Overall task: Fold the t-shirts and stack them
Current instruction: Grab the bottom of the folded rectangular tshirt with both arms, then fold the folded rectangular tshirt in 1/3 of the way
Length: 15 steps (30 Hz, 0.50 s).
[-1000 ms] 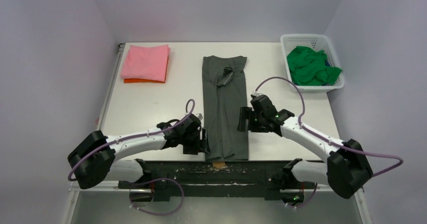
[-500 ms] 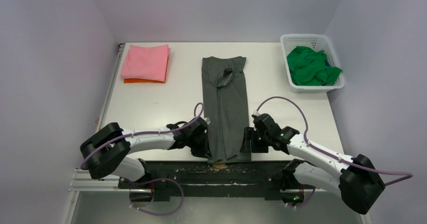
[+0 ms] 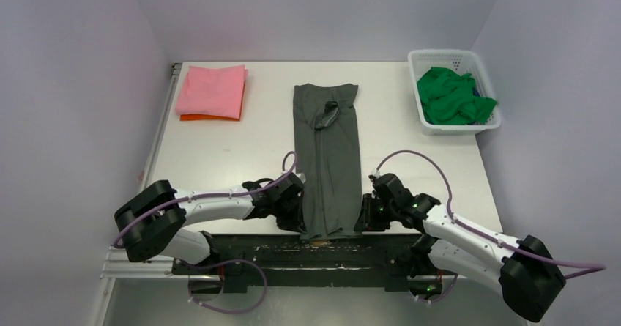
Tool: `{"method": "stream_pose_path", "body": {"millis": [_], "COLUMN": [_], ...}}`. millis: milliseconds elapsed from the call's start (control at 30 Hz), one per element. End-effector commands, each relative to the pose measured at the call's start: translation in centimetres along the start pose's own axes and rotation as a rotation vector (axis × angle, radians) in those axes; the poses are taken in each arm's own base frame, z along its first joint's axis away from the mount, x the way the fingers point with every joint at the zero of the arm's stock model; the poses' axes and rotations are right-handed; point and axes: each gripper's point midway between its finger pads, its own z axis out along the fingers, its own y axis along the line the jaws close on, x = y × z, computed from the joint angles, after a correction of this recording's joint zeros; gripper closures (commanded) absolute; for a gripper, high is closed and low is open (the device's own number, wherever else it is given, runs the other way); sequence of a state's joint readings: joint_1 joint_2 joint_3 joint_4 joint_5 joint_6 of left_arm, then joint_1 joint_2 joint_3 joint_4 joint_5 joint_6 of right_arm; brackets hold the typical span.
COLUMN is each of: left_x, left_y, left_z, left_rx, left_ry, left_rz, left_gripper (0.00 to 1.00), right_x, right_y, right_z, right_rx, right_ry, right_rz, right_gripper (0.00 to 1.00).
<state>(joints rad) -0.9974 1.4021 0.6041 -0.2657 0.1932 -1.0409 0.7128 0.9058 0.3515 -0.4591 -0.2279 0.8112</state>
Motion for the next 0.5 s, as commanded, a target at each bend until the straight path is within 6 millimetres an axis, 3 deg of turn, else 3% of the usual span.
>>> {"method": "stream_pose_path", "body": {"millis": [0, 100, 233, 367, 467], "left_x": [-0.7, -1.0, -2.1, -4.9, -7.2], "left_y": [-1.4, -2.4, -3.8, -5.0, -5.2], "left_z": [-1.0, -1.6, -2.6, -4.0, -4.7], "left_rx": [0.036, 0.067, 0.087, 0.089, 0.073], "left_ry": [-0.034, -0.046, -0.067, -0.106, -0.133], "left_rz": [0.008, 0.028, 0.054, 0.062, 0.06], "left_gripper": [1.0, 1.0, 1.0, 1.0, 1.0], "right_x": [-0.4, -1.2, -2.9, -5.2, -8.3], "right_y": [1.8, 2.3, 3.5, 5.1, 6.6], "right_z": [0.1, -0.6, -1.9, -2.5, -3.2], "right_rx": [-0.078, -0.077, -0.079, -0.082, -0.066], "right_ry": [-0.006, -0.033, -0.086, -0.147, -0.238], "right_rz": [0.009, -0.009, -0.049, -0.048, -0.065], "right_gripper": [0.86, 0.96, 0.99, 1.0, 1.0]}}
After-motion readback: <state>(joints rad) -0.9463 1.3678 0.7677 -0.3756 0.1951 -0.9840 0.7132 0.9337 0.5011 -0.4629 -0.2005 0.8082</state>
